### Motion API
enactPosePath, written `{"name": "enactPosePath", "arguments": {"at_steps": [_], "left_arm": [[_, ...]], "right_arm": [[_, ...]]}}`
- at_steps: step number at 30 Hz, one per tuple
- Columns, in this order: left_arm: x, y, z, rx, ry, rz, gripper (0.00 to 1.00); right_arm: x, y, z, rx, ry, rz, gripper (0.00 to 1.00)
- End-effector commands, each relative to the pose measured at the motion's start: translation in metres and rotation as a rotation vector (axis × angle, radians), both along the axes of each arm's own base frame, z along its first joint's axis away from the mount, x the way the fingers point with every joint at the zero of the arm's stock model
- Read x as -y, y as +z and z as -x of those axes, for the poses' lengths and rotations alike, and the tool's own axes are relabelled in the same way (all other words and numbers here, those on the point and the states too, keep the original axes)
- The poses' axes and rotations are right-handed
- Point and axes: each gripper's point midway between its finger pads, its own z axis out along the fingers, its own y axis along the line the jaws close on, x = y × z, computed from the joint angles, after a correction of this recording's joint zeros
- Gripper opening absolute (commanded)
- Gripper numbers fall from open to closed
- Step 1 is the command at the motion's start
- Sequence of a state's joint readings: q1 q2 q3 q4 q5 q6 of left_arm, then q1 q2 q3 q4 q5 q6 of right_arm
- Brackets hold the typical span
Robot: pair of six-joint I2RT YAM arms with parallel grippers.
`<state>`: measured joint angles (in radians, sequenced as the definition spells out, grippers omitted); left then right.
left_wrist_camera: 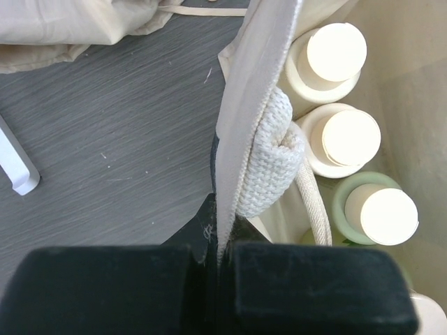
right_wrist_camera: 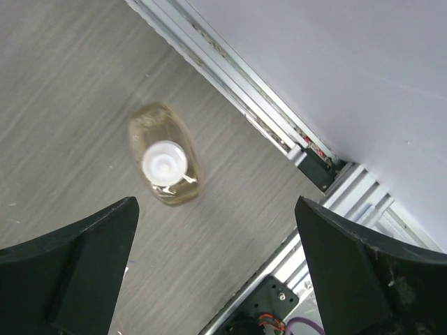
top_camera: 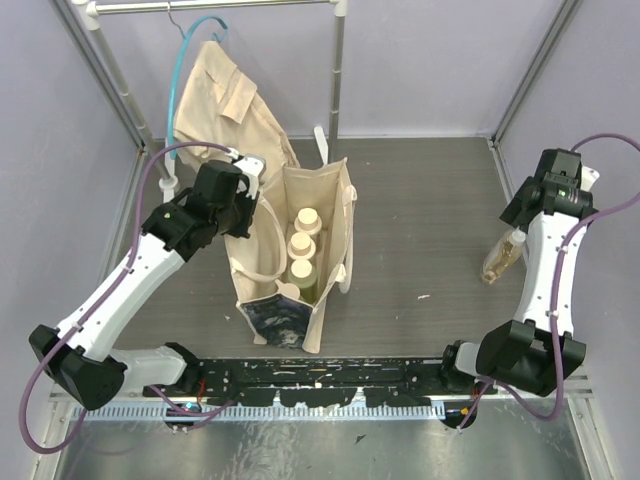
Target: Place the personal care products into the canvas bag
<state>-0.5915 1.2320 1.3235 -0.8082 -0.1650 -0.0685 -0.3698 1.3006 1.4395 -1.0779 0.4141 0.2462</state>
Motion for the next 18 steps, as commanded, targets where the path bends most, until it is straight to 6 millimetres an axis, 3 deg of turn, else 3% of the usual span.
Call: {"name": "enactPosePath", "arguments": {"at_steps": [1, 9, 18], "left_arm": [[0.014, 0.029, -0.019, 0.104, -0.039, 0.062, 0.0], [0.012, 0.023, -0.022, 0.086, -0.042, 0.038, 0.0], [0.009, 0.022, -0.022, 0.085, -0.039, 0.025, 0.0]], "right_arm": [[0.004, -0.016, 0.009, -0.017, 0.021, -0.03, 1.0], [0.002, -0.06, -0.001, -0.011, 0.048, -0.11, 1.0], [0.008, -0.085, -0.022, 0.008, 0.109, -0.122, 1.0]]}}
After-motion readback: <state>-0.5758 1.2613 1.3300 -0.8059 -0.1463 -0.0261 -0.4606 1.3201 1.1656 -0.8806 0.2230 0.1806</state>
